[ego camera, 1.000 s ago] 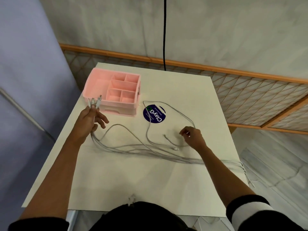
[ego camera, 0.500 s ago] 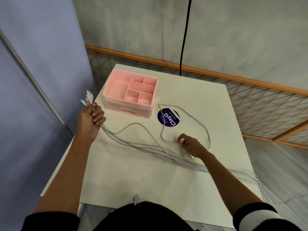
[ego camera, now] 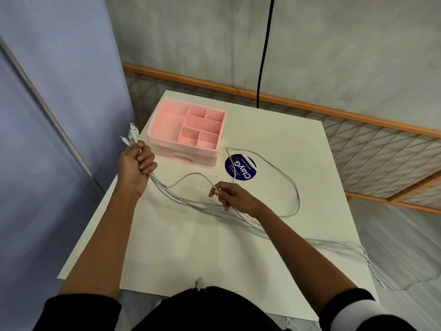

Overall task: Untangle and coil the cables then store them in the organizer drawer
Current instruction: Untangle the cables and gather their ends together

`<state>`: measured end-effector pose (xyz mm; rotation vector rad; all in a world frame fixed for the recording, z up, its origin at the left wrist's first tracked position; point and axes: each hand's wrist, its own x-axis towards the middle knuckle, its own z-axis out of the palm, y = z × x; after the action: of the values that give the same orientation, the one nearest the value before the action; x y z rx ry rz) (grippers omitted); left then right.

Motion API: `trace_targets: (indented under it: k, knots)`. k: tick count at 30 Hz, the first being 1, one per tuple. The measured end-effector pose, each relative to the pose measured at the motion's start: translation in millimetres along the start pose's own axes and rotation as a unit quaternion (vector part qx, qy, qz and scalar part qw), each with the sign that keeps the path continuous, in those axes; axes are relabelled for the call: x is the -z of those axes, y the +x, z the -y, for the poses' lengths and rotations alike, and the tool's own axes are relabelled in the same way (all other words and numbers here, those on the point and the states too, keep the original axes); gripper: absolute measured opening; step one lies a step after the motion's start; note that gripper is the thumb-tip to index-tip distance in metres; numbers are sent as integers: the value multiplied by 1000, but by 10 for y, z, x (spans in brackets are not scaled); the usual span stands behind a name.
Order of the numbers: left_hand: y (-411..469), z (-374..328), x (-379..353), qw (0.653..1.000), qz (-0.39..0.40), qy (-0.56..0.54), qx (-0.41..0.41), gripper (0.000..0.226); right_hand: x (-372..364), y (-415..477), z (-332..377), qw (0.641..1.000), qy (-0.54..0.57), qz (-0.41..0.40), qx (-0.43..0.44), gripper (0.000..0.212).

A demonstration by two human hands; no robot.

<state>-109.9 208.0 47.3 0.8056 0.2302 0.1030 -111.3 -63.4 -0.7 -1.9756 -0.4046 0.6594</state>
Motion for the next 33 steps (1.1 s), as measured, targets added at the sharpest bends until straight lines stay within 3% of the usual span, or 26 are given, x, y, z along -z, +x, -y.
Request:
trace_targets:
  k: [6,12,17,22,24,26,30,33]
  knots:
    - [41,-95,132,991,-90,-85,-45,40,249,-328,-443,983,-153,34,-100,40]
    - [75,-50,211,987,-126,-86,-48,39,446,-760,-970,964,-126,-123,-200,45]
    - [74,-16,153,988,-128,-68,-42,41,543,-1129,-1352,944,-138,-224,-197,29]
    - [64,23,108,991,-124,-42,-36,36,530,-1058,-1425,926,-220,-278,-130,16]
    - [64,8,97,991,-123,-34,-37,36,501,-897,-1389,914,-246,-307,-97,20]
    - [57,5,85,992,-120,-28,-37,36,487,-719,-1341,913,-277,-287,-83,29]
    - [31,-3,64,993,-108,-21,-40,35,514,-514,-1222,898,-328,-233,-176,9]
    - [26,-5,44,994,-101,-15,-40,36,616,-445,-1155,913,-250,-273,-172,3]
